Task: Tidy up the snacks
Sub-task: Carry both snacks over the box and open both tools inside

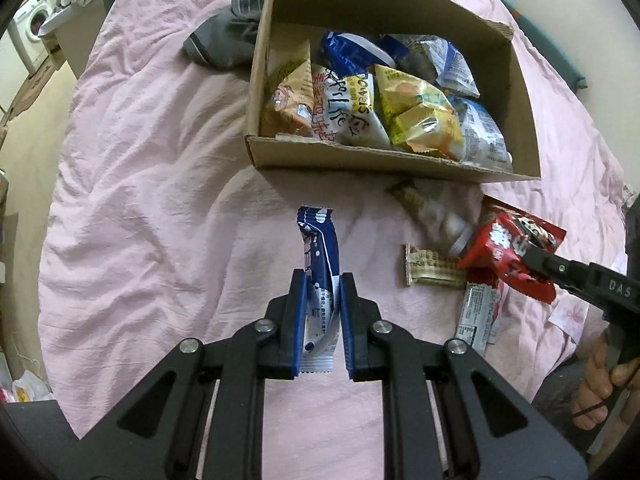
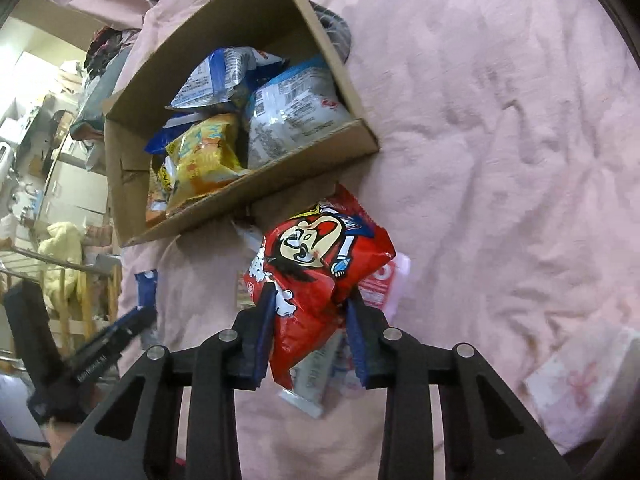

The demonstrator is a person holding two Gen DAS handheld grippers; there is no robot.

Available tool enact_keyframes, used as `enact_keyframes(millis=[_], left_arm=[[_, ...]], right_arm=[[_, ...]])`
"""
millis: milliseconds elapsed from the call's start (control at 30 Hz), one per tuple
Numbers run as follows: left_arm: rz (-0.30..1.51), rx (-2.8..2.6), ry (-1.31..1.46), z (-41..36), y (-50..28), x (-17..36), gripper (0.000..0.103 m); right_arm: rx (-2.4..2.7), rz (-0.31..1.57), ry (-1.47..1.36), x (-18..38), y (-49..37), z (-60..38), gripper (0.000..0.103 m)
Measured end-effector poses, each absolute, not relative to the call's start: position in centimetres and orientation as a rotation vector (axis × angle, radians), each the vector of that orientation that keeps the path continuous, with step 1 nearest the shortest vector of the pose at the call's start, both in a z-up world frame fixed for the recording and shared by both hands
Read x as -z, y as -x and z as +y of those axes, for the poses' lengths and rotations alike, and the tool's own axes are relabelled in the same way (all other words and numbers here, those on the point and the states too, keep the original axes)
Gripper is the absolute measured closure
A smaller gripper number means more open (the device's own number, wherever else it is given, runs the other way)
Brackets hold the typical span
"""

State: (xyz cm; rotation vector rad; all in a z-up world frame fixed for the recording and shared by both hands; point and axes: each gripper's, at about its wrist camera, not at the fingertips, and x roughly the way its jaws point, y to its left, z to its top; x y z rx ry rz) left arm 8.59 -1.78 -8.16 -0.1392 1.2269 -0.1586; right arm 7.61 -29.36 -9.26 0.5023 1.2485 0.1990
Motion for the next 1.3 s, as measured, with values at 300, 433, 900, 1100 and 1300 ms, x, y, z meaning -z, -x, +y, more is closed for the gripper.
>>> enact_keyframes(millis=[300,433,900,1100,1300], left_arm=[[1.175,0.131,0.104,-1.4,-8.5,7.1,0.090],[1.144,0.100,0.106,-0.4,-8.4,6.4,0.090],[0.990,0.075,0.144,0.6,-9.6,-0.5,0.090],[0.964,0.097,0.106,0.0,-11.7,-2.1,0.090],[0.946,0.101,0.095,-0.7,-13.9,-2.9,0.090]], right_arm=[[-0.314,1.142,-0.505,6.9,-5.4,-28.4,0.071],[-0.382,1.050,-0.510,4.9,-4.3,-27.7,0.071],[-0.455,0.722,-0.488,-1.8,-4.9,-26.8,0.071],[-0.445,0.716,-0.486,-1.9,-7.6,-26.6,0.071],[-0.442,0.705,-0.476,-2.3,-10.2,-26.7,0.071]])
